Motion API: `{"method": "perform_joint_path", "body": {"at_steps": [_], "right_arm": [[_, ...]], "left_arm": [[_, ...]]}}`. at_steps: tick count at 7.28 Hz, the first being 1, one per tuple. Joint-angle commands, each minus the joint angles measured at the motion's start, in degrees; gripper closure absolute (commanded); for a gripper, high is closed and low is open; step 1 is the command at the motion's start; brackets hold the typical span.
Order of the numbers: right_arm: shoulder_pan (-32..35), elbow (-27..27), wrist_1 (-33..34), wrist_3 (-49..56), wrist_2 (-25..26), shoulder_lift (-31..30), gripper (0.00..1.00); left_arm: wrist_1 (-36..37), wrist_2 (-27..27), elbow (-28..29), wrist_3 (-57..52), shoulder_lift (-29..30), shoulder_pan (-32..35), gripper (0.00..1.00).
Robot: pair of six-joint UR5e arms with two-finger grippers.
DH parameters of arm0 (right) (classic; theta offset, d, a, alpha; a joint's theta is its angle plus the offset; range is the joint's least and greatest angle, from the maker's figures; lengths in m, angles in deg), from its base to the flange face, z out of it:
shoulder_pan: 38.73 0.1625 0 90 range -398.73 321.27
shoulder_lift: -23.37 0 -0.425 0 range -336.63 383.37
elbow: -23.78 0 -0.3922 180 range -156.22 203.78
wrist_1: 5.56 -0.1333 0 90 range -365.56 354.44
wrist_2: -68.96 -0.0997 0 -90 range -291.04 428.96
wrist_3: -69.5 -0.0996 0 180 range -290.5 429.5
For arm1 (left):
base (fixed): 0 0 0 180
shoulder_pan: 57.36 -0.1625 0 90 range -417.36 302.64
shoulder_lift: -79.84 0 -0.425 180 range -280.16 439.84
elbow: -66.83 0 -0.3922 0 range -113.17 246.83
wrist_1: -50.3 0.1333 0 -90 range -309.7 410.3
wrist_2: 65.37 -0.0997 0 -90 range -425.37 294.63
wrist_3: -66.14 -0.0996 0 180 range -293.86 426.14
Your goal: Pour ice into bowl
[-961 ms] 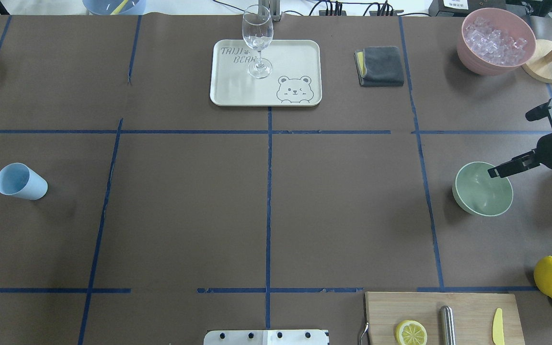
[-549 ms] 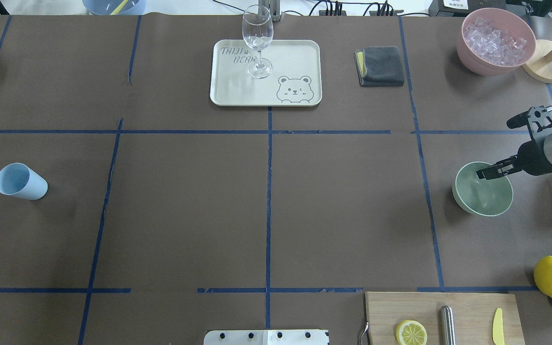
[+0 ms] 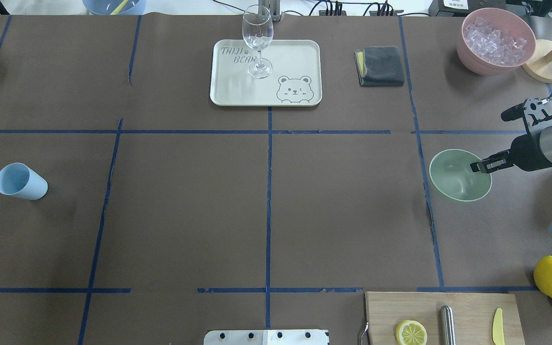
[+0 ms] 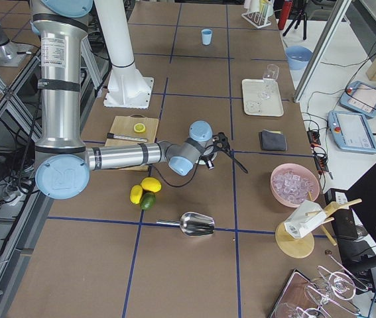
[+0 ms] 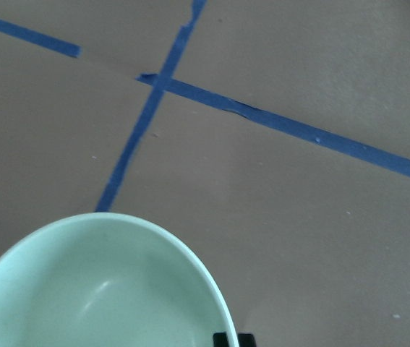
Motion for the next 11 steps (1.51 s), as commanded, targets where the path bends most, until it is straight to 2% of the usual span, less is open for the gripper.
{"method": "perform_joint_path", "body": {"at_steps": [1, 2, 3, 4, 5, 7, 9, 11], "right_arm": [[-3.4, 1.3, 0.1, -14.5, 0.3, 8.7, 1.0], [-7.0, 0.9, 3.0, -19.9, 2.7, 14.9, 1.0], [-10.3, 0.9, 10.4, -21.3, 7.5, 21.6, 1.0], [-15.6, 0.3, 19.4, -24.6, 14.2, 28.5, 1.0], [-18.7, -3.2, 23.7, -26.3, 20.8, 34.7, 1.0], [-25.1, -13.9, 23.9, -32.5, 27.3, 45.9, 1.0], [-31.5, -18.2, 23.8, -34.5, 34.6, 50.6, 1.0], [-33.8, -24.3, 23.7, -35.1, 37.0, 55.6, 1.0]], "left_arm": [[0.0, 0.0, 0.0, -0.1, 0.0, 0.0, 0.0], [0.0, 0.0, 0.0, 0.0, 0.0, 0.0, 0.0], [0.0, 0.0, 0.0, 0.0, 0.0, 0.0, 0.0], [0.0, 0.0, 0.0, 0.0, 0.1, 0.0, 0.0], [0.0, 0.0, 0.0, 0.0, 0.1, 0.0, 0.0], [0.0, 0.1, 0.0, 0.0, 0.1, -0.1, 0.0], [0.1, 0.1, 0.1, 0.0, 0.0, -0.1, 0.0], [0.1, 0.1, 0.1, 0.0, 0.0, -0.1, 0.0]]}}
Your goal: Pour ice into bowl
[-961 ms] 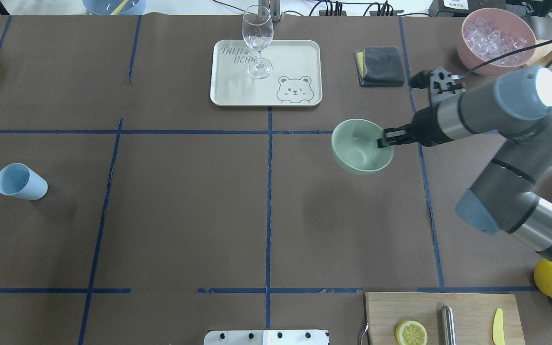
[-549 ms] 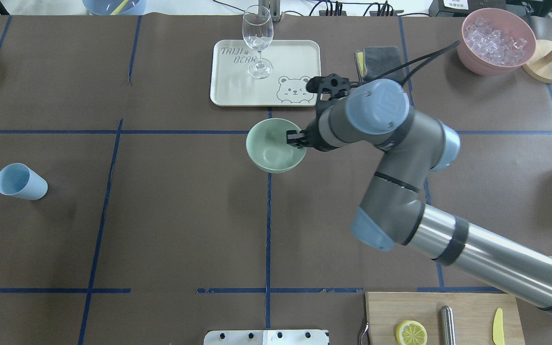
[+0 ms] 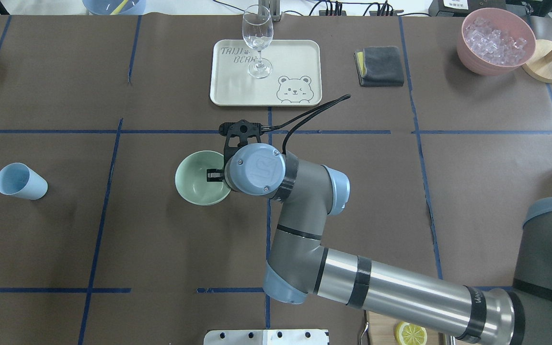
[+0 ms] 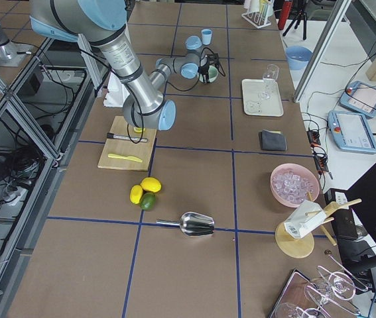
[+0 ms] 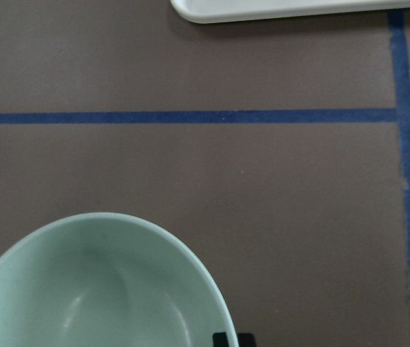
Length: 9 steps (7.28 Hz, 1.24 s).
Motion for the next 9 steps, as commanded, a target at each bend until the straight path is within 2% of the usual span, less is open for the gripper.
{"method": "perform_joint_path", "body": {"at_steps": [1, 2, 4, 5, 6, 8, 9], "right_arm": [[-1.6, -3.8, -0.1, -0.5, 1.7, 3.2, 0.66], [-1.6, -3.6, -0.2, -0.6, 1.7, 3.2, 0.01], [-0.1, -0.5, 0.4, -0.6, 0.6, 3.0, 0.0], [3.8, 2.6, 2.9, 0.1, -5.5, 2.5, 0.0], [9.6, 5.6, 8.4, 2.9, -15.4, 2.1, 0.0], [17.5, 16.9, 16.5, 13.6, -21.4, -6.9, 0.0], [23.0, 21.3, 21.0, 23.8, -25.1, -11.3, 0.0]], "left_arm": [[0.0, 0.0, 0.1, 0.0, 0.0, 0.0, 0.0], [0.0, 0.0, 0.2, 0.0, 0.0, 0.0, 0.0], [-0.1, -0.1, 0.3, 0.0, 0.1, 0.0, 0.0], [-0.1, -0.1, 0.3, 0.1, 0.0, 0.0, 0.0], [-0.3, -0.2, -0.2, 0.0, 0.1, 0.0, 0.0], [-4.8, -0.3, -0.1, 0.0, 0.1, -0.1, 0.0], [-8.8, -0.7, -0.1, 0.2, 0.1, -0.1, 0.0]]}}
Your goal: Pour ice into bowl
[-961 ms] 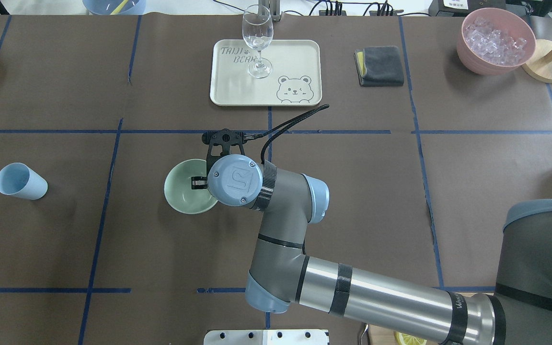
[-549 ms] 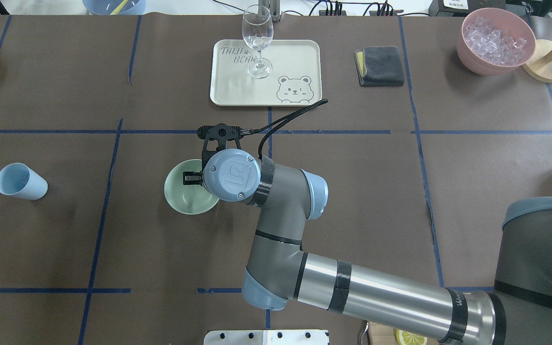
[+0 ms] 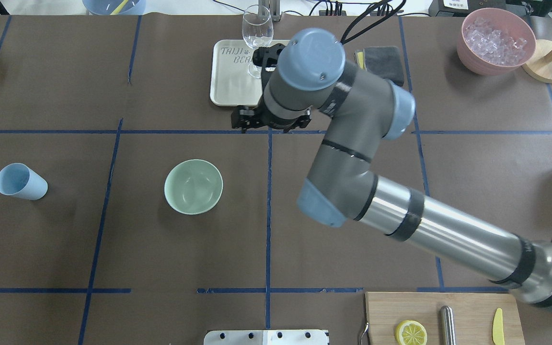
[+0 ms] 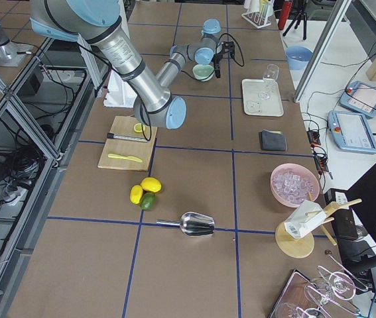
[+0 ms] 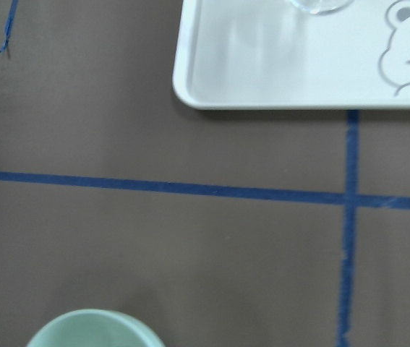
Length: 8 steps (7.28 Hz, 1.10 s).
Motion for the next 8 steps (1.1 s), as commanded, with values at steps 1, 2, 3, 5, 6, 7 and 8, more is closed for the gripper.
{"method": "perform_joint_path", "body": {"at_steps": [1, 2, 3, 5, 6, 7, 8], "right_arm": [[12.8, 7.1, 6.8, 19.7, -9.8, -9.5, 0.0], [20.5, 7.0, 6.8, 32.4, -16.8, -14.3, 0.0], [26.6, 6.7, 6.8, 43.4, -20.7, -19.7, 0.0], [38.0, 2.4, 6.9, 63.6, -21.2, -27.3, 0.0], [42.4, 1.6, 6.9, 69.4, -21.1, -30.9, 0.0], [46.1, 1.4, 6.3, 71.9, -21.1, -35.0, 0.0], [47.8, 1.6, 6.1, 72.0, -21.1, -37.1, 0.0]], "left_arm": [[-6.8, 0.1, -0.1, 0.1, 0.1, -0.2, 0.0], [-12.0, 0.2, -0.2, 0.4, 0.7, -1.6, 0.0], [-16.7, -0.4, 1.2, 0.5, 0.8, -2.0, 0.0], [-32.4, 0.0, 1.9, 0.7, 1.4, -2.1, 0.0], [-40.5, 0.2, 3.2, 1.0, 3.2, -2.1, 0.0], [-47.0, 0.2, 3.0, 13.1, 3.0, -2.7, 0.0], [-56.2, -0.5, 3.5, 25.2, 2.1, -6.7, 0.0]]}}
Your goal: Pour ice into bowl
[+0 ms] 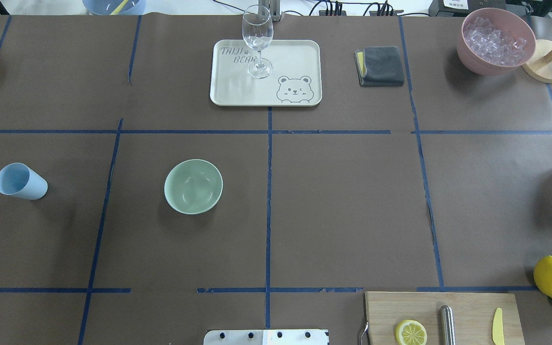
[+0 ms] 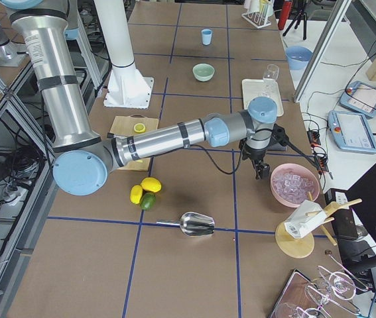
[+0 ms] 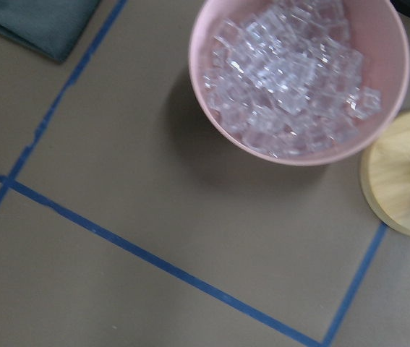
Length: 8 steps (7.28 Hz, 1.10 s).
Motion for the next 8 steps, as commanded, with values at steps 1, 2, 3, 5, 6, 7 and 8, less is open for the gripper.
{"method": "perform_joint_path", "body": {"at_steps": [1, 2, 3, 5, 6, 7, 8], "right_arm": [[3.6, -0.2, -0.4, 2.0, 0.1, -4.3, 0.0], [3.6, 0.4, -0.5, 1.6, 0.2, -5.5, 0.0], [3.7, 1.5, -0.5, 1.5, 0.2, -6.7, 0.0], [4.7, 5.5, -0.5, 1.4, 0.3, -10.7, 0.0], [4.9, 6.3, -0.5, 1.3, 0.4, -11.8, 0.0], [5.0, 6.3, -0.5, 1.3, 0.4, -12.3, 0.0], [5.1, 6.3, -0.5, 1.2, 0.4, -12.6, 0.0]], "left_arm": [[-16.6, -6.4, -0.2, 19.1, -1.3, -9.2, 0.0], [-25.8, -14.3, -0.4, 28.2, -4.7, -15.5, 0.0], [-32.1, -24.2, -1.3, 34.5, -8.3, -22.2, 0.0], [-36.1, -44.6, -5.6, 36.3, -16.9, -33.5, 0.0], [-38.6, -52.9, -5.7, 36.7, -19.9, -37.5, 0.0], [-39.3, -61.7, -5.7, 37.3, -20.8, -40.7, 0.0], [-39.3, -67.3, -5.7, 40.0, -21.1, -43.6, 0.0]]}}
